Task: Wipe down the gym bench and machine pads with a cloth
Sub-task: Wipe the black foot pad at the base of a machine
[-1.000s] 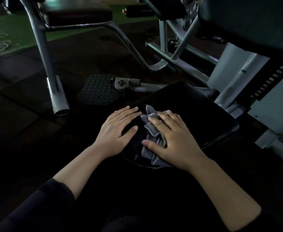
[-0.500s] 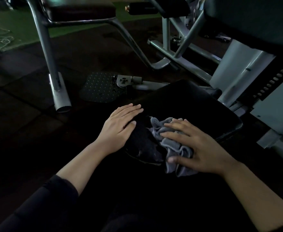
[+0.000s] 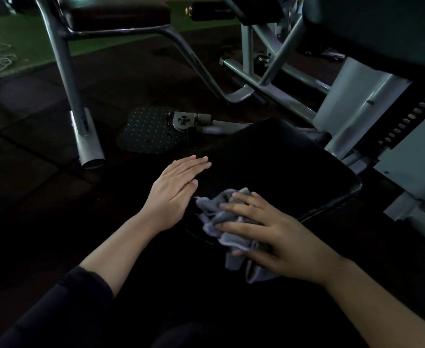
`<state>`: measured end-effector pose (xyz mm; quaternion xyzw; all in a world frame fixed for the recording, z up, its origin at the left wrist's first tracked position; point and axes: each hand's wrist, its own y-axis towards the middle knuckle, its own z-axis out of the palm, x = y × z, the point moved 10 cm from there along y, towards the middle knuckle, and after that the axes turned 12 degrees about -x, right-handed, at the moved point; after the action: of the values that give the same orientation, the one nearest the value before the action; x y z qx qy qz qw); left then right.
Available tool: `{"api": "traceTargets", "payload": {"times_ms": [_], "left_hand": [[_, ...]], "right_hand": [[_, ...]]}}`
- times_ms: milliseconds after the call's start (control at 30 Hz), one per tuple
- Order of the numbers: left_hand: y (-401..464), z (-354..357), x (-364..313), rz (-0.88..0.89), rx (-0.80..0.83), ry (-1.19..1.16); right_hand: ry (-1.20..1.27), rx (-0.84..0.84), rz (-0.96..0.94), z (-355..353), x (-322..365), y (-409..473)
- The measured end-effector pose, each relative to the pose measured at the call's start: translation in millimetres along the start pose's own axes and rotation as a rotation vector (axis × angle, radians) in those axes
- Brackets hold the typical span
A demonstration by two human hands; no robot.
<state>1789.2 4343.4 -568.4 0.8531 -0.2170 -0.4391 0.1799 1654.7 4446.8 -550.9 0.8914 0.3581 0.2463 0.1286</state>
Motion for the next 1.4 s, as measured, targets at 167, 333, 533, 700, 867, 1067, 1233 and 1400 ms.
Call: {"api": "traceTargets", "payload": {"times_ms": [167, 333, 533, 700, 867, 1067, 1233, 1400], "left_hand": [[-1, -2, -3, -0.025, -0.021, 0.009], [0, -3, -3, -0.013, -0.033, 0.006], [0, -3, -3, 0.010, -0.023, -0.010], [-1, -2, -3, -0.016, -0.025, 0.011], [-5, -3, -4, -0.078, -0.025, 0.092], [-33, -17, 12, -0.435, -0.207, 0.079], [-50, -10, 20, -0.556, -0.221, -0.093], [-52, -9, 22, -0.588, -0.305, -0.179]], "right_hand": [[0.085, -0.063, 0.207, -31, -57, -2], [-0.004, -0.118, 0.300, -17, -52, 29], [0.064, 0.032, 0.070, 1, 1, 15], [0.142, 0.076, 0.091, -24, -36, -3], [0.154, -0.001, 0.231, -31, -74, 29], [0.134, 0.060, 0.240, -8, -75, 86], [0.058, 0.204, 0.225, 7, -74, 100], [-0.054, 0.182, 0.172, 12, -61, 85]]}}
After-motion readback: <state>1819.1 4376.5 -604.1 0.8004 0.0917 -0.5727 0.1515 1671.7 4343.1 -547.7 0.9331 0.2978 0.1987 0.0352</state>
